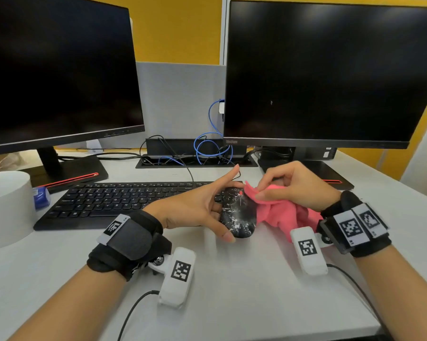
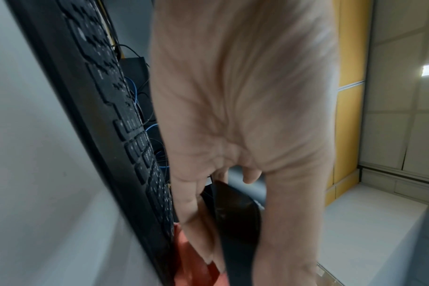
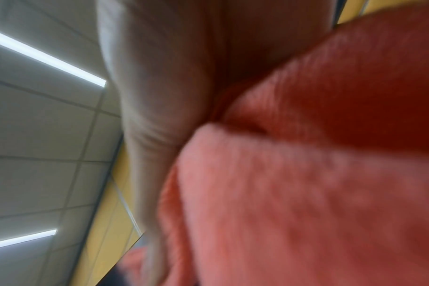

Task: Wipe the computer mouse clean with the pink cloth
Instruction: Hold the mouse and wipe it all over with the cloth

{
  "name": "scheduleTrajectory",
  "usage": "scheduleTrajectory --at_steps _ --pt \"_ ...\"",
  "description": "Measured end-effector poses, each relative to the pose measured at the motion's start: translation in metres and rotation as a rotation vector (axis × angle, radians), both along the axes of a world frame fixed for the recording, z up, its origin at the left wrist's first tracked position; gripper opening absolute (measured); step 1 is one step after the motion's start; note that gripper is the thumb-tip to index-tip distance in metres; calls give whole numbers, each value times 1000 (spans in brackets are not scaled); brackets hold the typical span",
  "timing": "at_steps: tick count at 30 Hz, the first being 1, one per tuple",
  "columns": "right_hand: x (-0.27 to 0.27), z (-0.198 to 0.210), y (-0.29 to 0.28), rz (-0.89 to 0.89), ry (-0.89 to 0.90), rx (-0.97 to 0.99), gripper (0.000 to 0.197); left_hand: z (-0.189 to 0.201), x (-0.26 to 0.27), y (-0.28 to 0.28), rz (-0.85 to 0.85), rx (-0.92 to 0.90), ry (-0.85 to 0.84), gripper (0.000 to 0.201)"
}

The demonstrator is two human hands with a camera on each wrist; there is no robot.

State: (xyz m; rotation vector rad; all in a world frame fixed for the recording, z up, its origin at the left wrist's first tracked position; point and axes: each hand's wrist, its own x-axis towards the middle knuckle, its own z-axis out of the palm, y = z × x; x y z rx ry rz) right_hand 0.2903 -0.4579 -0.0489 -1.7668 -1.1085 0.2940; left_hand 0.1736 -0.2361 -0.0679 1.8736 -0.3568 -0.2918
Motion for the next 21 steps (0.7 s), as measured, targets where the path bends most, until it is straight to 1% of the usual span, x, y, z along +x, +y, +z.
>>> scheduleTrajectory --at_steps 1,4,5,7,8,9,12,16,17,19,20,21 --pt "0 1 -1 -5 13 3 23 0 0 0 -2 -1 -1 131" --pt "-8 -1 1 151 38 -115 21 0 -1 -1 -10 10 -4 132" --pt "-9 -2 4 135 39 -104 25 0 -1 -1 -10 13 -3 131" --pt "-6 -2 6 -1 32 -13 34 1 -1 -1 -6 11 -2 132" --pt "-5 -2 6 -44 24 12 33 1 -1 -2 -8 10 -1 132" --pt "-5 -2 5 -48 21 5 29 1 -1 -2 -11 12 0 133" --pt "-9 0 3 29 27 -72 17 0 -2 -3 -30 27 -11 133" --pt "-5 -1 4 -83 -39 19 12 0 -1 -3 -36 15 -6 134" --pt "-5 -1 4 -62 -31 10 14 0 -1 -3 -37 13 -4 134" --pt "-7 -1 2 68 35 -71 19 -1 -1 -3 -38 29 -8 133" --pt "-7 -2 2 106 61 -102 20 -1 -1 -3 -41 38 -10 132" --pt "-6 -2 2 92 59 -109 19 -1 -1 -3 -42 40 -7 132"
